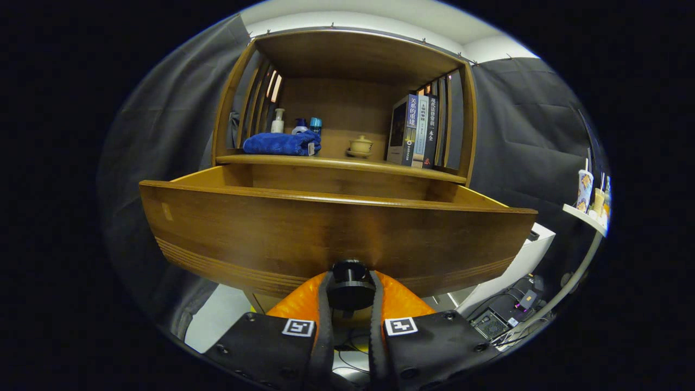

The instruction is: Pull open the drawer, take out the items inside it, and place them on the countertop above the cabinet.

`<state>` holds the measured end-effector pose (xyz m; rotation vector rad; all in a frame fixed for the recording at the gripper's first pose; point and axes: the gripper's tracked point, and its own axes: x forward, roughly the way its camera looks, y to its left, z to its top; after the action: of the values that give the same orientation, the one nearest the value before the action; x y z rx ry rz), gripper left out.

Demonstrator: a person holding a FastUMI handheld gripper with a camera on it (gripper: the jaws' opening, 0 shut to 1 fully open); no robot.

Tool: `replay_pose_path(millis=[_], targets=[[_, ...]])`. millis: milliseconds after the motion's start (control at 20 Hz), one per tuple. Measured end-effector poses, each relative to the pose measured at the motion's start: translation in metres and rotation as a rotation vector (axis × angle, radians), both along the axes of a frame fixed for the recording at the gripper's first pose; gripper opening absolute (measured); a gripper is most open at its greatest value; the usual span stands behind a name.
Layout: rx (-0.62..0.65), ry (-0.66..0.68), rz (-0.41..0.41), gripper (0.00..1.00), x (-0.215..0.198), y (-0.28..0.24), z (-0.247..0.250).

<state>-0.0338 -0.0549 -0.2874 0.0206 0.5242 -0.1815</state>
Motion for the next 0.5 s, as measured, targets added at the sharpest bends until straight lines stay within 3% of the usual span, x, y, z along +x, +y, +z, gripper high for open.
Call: replay_pose_path(millis=[500], targets=[[-0.002,0.036,0.011,0.34,-0.024,0.004,0.0]])
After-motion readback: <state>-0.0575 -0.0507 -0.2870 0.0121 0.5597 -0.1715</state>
